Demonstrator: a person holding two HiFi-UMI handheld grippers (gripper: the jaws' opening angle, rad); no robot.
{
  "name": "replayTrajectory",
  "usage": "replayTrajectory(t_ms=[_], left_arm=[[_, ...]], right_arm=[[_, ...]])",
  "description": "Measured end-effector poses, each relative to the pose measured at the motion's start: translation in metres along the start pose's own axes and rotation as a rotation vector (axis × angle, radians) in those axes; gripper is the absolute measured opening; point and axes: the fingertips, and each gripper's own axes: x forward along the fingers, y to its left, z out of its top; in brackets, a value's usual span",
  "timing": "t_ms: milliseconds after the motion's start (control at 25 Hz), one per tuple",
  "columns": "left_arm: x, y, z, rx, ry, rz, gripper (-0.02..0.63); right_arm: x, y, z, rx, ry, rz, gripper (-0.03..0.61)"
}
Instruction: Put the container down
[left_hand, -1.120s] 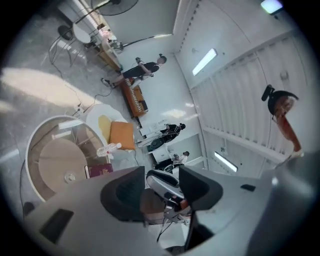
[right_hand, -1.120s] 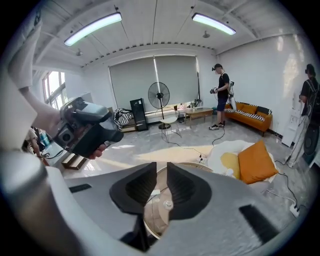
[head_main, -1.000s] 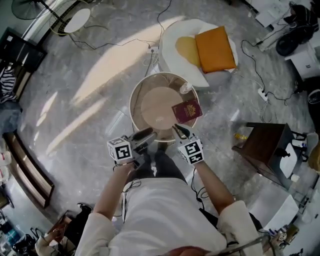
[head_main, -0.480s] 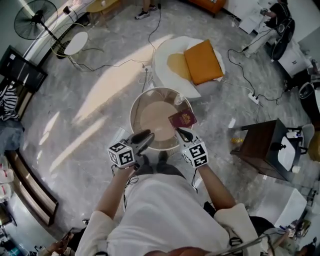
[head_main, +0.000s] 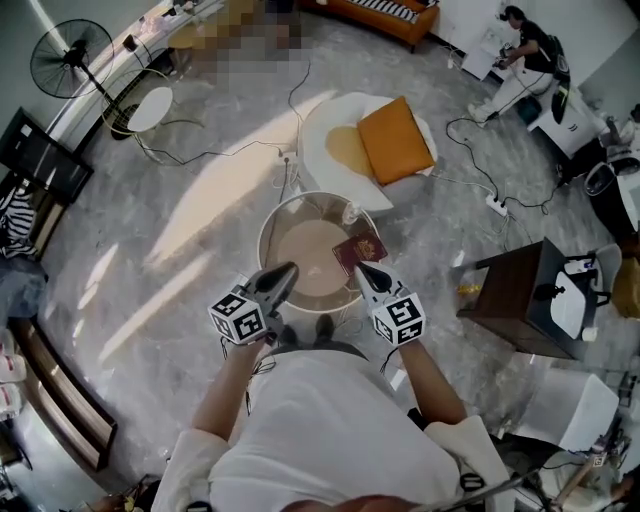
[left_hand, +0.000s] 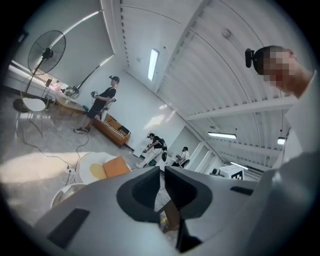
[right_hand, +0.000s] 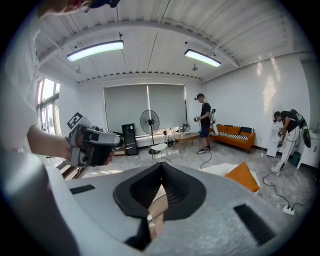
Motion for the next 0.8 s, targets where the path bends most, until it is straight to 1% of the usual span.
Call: replayTrajectory(t_ms=[80,280,360,560,800], left_arm=[[-0.005,0.001,0.008,0.030,-0.014,0.020,0.027],[-0.021,0.004,0.024,0.169,-0.022,0.086,0.017],[-0.026,0.003,0.026,0.200,-0.027,0.096,0.017],[-0.033,0.003,0.026,0.221,-0.015,0.102,0.017],[-0.033,0.007,0.030,0.197,-0.032,0.101,0.017]], right_arm=[[-0.005,0.001,0.008,-0.009,-0.020,-0.008,-0.005],[-0.015,-0.002,0.022,-0.034,-0.051,-0.044,-0.003],[-0.019,-0.004,0.024,-0.033,-0.053,-0.055,-0.003],[-0.023,-0.004,0.025,-0.027,-0.061,-0.058,-0.003],[-0.020,-0.004,0.029,-0.037,-0.077,-0.060,-0.005]])
